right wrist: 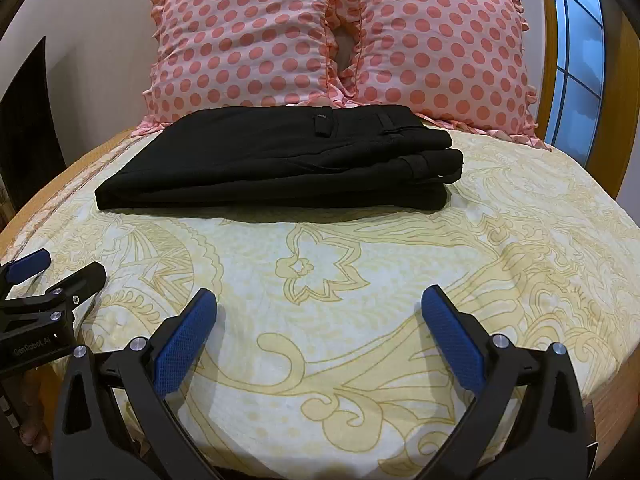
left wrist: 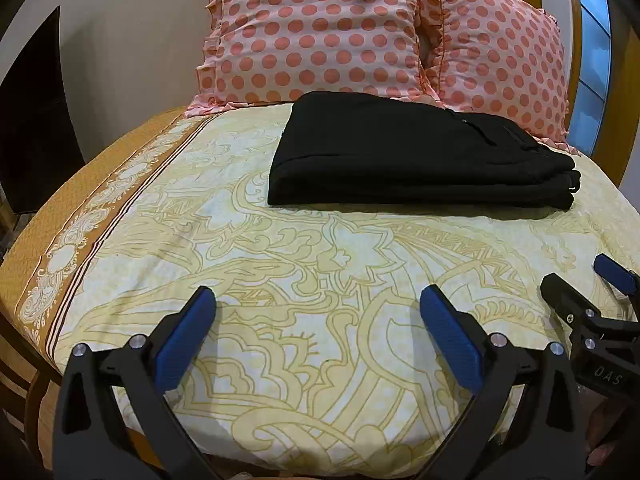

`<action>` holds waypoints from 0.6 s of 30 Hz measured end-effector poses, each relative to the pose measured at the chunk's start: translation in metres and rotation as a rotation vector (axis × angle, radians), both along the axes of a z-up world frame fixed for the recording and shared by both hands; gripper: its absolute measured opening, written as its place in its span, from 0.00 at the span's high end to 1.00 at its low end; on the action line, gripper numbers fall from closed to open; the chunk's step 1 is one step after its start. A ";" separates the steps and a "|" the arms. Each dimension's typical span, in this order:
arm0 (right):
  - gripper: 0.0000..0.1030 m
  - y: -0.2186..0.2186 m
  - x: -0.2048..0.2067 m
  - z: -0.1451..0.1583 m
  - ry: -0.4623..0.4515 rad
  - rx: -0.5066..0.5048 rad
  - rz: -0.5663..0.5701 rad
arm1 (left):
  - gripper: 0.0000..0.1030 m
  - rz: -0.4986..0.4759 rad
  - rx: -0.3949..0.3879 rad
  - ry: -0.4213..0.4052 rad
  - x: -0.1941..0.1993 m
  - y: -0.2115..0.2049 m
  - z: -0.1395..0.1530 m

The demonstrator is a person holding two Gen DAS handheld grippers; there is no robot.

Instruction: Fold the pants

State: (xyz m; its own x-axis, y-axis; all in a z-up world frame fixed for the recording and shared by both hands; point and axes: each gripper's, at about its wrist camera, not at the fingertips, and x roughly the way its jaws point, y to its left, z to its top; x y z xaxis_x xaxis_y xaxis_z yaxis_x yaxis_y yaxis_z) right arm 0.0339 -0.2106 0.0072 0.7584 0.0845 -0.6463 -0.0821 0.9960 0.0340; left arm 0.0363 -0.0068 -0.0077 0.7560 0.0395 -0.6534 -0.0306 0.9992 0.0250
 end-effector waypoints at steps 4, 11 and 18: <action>0.01 0.000 0.000 0.000 -0.001 0.000 0.000 | 0.02 0.000 0.001 0.000 0.000 0.000 0.000; 0.01 0.000 0.000 0.000 -0.003 0.000 0.001 | 0.02 0.000 0.001 0.001 0.000 0.000 0.001; 0.01 0.000 0.000 0.000 -0.003 0.000 0.001 | 0.02 0.000 0.001 -0.001 0.000 0.000 0.001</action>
State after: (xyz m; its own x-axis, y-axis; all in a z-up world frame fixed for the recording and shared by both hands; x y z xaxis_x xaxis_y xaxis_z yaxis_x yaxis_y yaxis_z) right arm 0.0336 -0.2109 0.0076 0.7602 0.0853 -0.6441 -0.0830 0.9960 0.0339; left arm 0.0366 -0.0073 -0.0069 0.7569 0.0401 -0.6523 -0.0304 0.9992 0.0262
